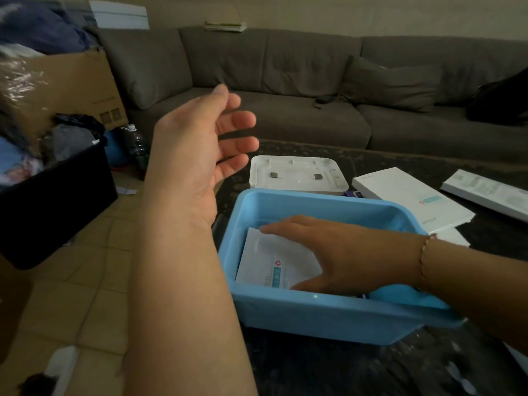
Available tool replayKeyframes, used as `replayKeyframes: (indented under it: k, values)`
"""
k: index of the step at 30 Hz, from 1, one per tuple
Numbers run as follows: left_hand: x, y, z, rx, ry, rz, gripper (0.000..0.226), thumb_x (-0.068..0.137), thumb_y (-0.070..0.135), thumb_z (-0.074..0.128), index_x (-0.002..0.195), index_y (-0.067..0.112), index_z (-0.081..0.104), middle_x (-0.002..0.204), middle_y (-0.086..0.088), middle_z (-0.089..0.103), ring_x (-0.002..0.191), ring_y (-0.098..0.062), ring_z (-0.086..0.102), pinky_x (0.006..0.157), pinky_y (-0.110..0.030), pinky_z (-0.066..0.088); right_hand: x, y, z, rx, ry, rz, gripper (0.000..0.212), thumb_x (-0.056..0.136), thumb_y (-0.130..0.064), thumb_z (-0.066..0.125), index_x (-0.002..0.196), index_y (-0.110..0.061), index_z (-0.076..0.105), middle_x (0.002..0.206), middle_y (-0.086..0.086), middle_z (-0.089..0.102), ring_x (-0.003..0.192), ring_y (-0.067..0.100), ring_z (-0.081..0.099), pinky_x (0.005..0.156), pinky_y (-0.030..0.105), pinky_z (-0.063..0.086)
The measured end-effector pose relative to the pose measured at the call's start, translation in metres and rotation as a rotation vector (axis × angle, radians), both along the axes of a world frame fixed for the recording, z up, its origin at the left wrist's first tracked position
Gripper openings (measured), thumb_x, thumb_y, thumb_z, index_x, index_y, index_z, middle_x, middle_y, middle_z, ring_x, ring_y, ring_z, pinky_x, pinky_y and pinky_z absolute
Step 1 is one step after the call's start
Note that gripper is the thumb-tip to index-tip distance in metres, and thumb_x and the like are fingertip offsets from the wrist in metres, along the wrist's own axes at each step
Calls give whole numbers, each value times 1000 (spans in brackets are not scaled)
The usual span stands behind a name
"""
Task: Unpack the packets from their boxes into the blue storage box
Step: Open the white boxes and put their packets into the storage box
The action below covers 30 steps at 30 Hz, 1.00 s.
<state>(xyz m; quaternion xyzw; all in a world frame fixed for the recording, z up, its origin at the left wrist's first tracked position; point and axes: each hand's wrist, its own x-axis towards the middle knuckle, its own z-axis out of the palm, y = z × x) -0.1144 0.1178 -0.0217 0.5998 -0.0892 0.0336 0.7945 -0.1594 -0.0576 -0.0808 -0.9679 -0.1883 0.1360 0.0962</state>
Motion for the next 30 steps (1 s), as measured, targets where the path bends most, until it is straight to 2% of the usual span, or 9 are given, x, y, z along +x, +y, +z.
replayKeyframes:
  k: [4, 11, 16, 21, 24, 27, 30]
  values:
    - [0, -1, 0, 4, 3, -4, 22, 100, 35, 52, 88, 24, 67, 75, 6, 74, 67, -10, 69, 63, -23, 53, 7, 13, -4, -38, -13, 66, 89, 83, -56, 66, 151, -45, 9, 156, -17, 20, 139, 10, 33, 113, 35, 33]
    - [1, -2, 0, 2, 1, -14, 22, 100, 35, 52, 88, 24, 67, 75, 6, 74, 65, -10, 68, 60, -23, 52, 16, 19, -13, -141, 19, 87, 96, 85, -52, 64, 156, -31, 3, 158, -9, 16, 142, 16, 30, 114, 34, 28]
    - [0, -6, 0, 12, -10, -17, 21, 99, 35, 53, 89, 24, 68, 78, 5, 75, 68, -11, 69, 62, -25, 52, 18, 20, -21, -109, 26, 70, 93, 85, -50, 65, 155, -27, 8, 156, -5, 19, 141, 20, 31, 116, 36, 28]
    - [-3, -10, 3, 30, -18, -18, 21, 99, 35, 53, 88, 23, 68, 76, 6, 75, 66, -11, 69, 62, -25, 52, 21, 21, -28, -46, 58, 33, 91, 85, -47, 68, 154, -27, 11, 154, -1, 22, 140, 24, 33, 114, 47, 31]
    - [-6, -12, 7, 31, -34, -24, 21, 99, 34, 53, 87, 23, 67, 76, 5, 74, 65, -11, 68, 61, -24, 50, 15, 19, -22, 4, 56, 14, 93, 85, -45, 69, 155, -27, 11, 156, -2, 22, 143, 21, 29, 117, 42, 27]
    - [-9, -16, 11, 42, -66, -36, 22, 99, 35, 52, 87, 24, 67, 76, 5, 73, 65, -11, 68, 60, -23, 50, 4, 13, 4, 89, 26, -73, 89, 83, -55, 65, 154, -31, 18, 157, -8, 27, 141, 13, 32, 112, 26, 26]
    - [-13, -21, 13, 64, -92, -55, 23, 99, 36, 51, 88, 24, 67, 76, 6, 73, 66, -11, 68, 59, -23, 50, -5, 0, 33, 108, -26, -274, 72, 85, -58, 61, 147, -35, 34, 146, -8, 44, 126, 13, 48, 105, 30, 39]
